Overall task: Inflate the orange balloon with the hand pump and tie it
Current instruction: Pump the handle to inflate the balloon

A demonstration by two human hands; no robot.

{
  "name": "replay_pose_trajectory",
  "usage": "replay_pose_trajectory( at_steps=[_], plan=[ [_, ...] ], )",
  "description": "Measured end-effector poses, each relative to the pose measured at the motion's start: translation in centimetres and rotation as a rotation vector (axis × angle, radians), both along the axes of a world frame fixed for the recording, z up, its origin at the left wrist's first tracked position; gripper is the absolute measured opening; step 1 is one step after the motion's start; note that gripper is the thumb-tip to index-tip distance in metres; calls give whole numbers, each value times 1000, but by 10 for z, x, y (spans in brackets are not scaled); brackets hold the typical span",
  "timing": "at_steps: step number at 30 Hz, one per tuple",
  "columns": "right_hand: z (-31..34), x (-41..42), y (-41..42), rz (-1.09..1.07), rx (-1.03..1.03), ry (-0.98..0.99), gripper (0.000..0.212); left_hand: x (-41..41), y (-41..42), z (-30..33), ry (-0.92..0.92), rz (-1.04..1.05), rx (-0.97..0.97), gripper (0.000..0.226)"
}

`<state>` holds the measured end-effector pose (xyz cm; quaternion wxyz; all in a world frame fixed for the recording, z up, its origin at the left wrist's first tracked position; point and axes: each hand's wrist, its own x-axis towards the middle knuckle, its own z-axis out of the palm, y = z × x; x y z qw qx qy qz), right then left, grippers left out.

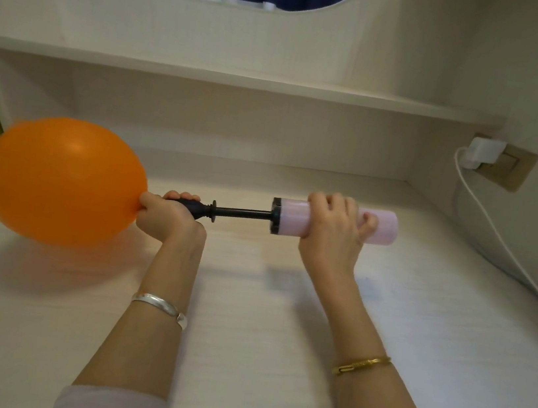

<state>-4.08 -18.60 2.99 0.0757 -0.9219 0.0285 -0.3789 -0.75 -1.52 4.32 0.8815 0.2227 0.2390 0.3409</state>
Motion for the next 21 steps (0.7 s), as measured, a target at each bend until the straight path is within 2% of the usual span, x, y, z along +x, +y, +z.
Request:
replay_pose_trajectory(
  at_steps=[7, 15, 21],
  plan=[
    [-2, -1, 0, -71, 10, 33, 45, -1, -5, 0, 23, 4, 8, 25],
    [-11, -3, 45, 59, 11, 9, 44, -3, -23, 0, -18, -19, 41, 27],
    [-3, 0, 14, 27, 30, -35, 42, 1, -1, 4, -11, -5, 19, 25]
  ],
)
